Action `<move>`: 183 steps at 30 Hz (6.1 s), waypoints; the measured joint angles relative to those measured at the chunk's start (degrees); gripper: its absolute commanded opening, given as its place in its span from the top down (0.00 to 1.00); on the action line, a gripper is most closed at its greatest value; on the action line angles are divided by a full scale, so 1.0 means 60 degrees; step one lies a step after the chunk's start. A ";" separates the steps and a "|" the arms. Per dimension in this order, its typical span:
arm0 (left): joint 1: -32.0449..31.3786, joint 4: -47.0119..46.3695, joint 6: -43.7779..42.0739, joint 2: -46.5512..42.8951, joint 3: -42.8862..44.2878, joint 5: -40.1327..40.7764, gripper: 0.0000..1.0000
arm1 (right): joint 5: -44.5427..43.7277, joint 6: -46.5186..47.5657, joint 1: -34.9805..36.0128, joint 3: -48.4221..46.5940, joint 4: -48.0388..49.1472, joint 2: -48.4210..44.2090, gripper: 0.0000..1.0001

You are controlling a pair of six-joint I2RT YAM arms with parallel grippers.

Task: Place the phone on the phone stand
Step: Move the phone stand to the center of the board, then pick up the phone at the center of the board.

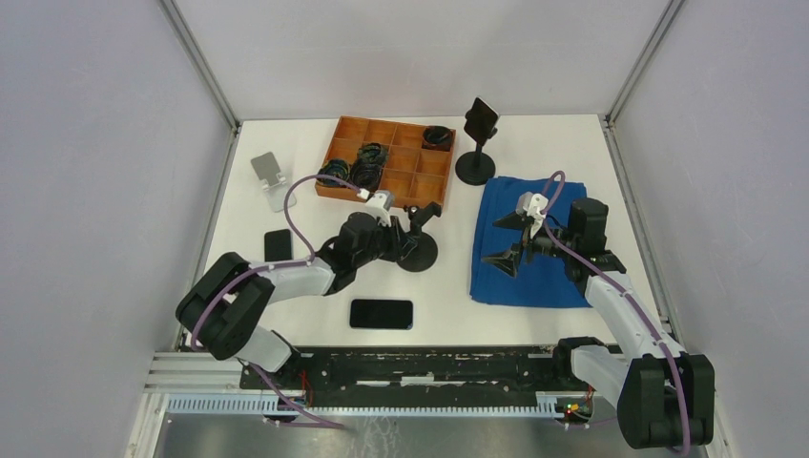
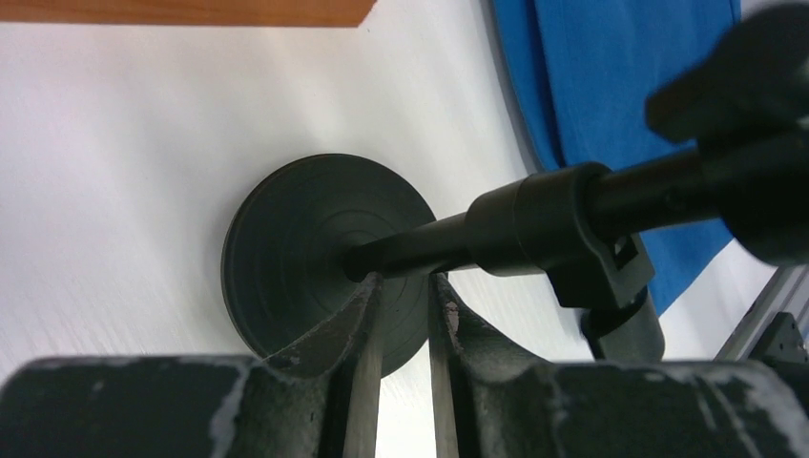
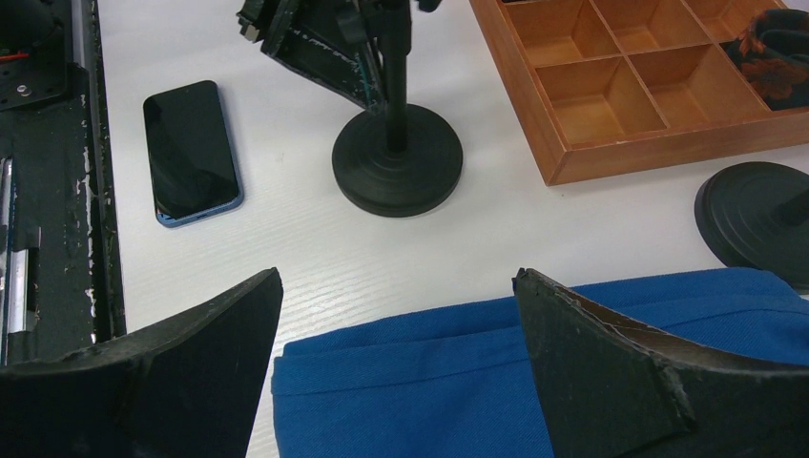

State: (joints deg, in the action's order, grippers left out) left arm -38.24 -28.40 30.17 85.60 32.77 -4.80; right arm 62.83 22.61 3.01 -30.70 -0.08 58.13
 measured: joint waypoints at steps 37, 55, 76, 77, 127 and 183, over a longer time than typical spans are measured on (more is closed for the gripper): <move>0.0637 0.4255 -0.0138 -0.5351 0.0889 -0.0295 0.26 | -0.0066 0.0142 0.0189 -0.0044 -0.0076 0.0098 0.02; -0.2962 0.8080 0.1315 -0.1359 0.5260 0.6415 0.41 | -0.0095 0.0146 0.0189 -0.0044 -0.0080 0.0127 0.02; -0.2769 0.8655 -0.0805 -0.0175 0.6342 0.6564 0.76 | -0.0095 0.0149 0.0204 -0.0044 -0.0076 0.0127 0.02; -0.2685 0.8655 -0.0984 -0.0215 0.6342 0.6360 0.76 | -0.0095 0.0149 0.0208 -0.0044 -0.0076 0.0127 0.02; -0.0175 0.8790 -0.5151 -0.4393 0.3541 0.6306 0.00 | -0.3410 0.2550 0.6838 -0.0761 -0.1526 0.0812 0.02; 0.0674 0.8644 -0.5249 -0.5045 0.3381 0.7934 0.00 | -0.9096 -0.1304 1.1074 -0.6473 -0.3082 0.8575 0.02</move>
State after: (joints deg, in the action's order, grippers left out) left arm -34.20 23.46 -1.32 55.33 53.06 42.81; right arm 8.25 14.79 69.45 -69.54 -18.57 109.58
